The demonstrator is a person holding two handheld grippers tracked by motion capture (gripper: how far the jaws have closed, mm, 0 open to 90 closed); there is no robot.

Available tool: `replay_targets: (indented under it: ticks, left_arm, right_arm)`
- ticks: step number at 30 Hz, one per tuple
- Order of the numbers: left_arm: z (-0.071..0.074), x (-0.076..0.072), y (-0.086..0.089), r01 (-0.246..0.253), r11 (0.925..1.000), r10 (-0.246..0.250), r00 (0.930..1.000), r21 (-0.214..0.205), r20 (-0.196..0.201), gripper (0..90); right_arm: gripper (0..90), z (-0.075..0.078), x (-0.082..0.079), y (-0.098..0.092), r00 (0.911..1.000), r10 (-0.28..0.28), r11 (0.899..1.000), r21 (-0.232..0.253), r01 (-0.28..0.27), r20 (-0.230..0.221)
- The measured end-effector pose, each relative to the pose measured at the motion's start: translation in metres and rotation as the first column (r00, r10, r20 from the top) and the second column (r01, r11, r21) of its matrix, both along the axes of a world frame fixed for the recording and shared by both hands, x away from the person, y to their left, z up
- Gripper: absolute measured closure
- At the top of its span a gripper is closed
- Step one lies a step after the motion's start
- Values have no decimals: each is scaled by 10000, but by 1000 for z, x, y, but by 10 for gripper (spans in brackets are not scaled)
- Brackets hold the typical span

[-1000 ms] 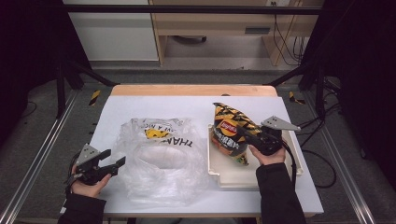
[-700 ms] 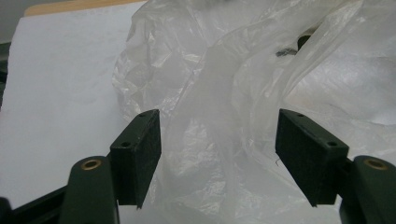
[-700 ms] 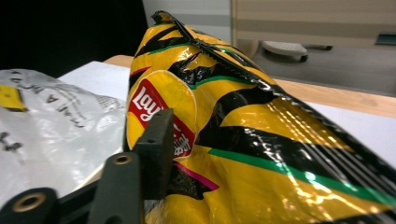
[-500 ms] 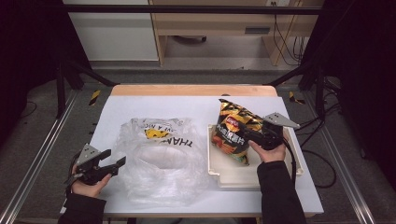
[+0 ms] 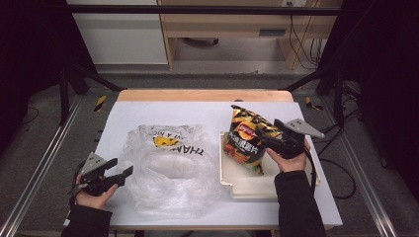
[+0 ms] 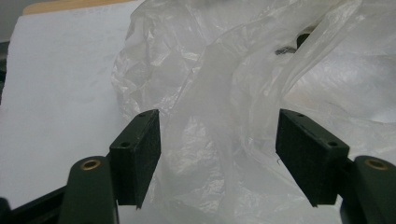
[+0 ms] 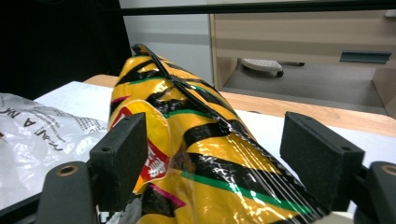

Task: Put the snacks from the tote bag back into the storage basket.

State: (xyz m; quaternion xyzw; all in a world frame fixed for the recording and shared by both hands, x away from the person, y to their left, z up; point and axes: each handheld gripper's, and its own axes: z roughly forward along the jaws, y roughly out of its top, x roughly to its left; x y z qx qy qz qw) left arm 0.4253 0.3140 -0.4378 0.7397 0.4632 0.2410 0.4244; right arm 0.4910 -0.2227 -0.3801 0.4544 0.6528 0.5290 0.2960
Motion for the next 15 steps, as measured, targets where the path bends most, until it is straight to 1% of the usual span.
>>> replay_targets:
  ticks: [2, 4, 6, 8, 11, 13, 15]
  left_arm:
    - [0, 0, 0, 2, 10000, -2, 10000, -24, -3, 308]
    - [0, 0, 0, -3, 10000, 3, 10000, -19, 4, 308]
    - [0, -1, 0, -5, 10000, 5, 10000, -3, 12, 308]
    - [1, -1, 0, 0, 10000, 0, 10000, 28, 34, 308]
    - [1, -1, -1, -4, 10000, 4, 10000, 29, 32, 307]
    - [1, -2, -1, -9, 10000, 9, 10000, 33, 44, 306]
    - [1, -2, -1, -13, 10000, 13, 10000, 45, 48, 307]
  right_arm:
    - [225, 4, -3, 1, 10000, -17, 9999, -150, 18, 83]
    - [222, 7, -8, 1, 9997, 12, 9999, -164, -8, 263]
    - [214, 11, -13, 1, 9994, 24, 9999, -115, -20, 349]
    - [207, 16, -18, 1, 9990, -47, 9998, -179, 55, 452]
    - [188, 19, -24, 1, 9988, -140, 9992, -370, 158, 477]
    - [173, 20, -28, 1, 9991, -180, 9989, -425, 197, 394]
    - [172, 20, -34, 1, 9993, -174, 9980, -594, 194, 342]
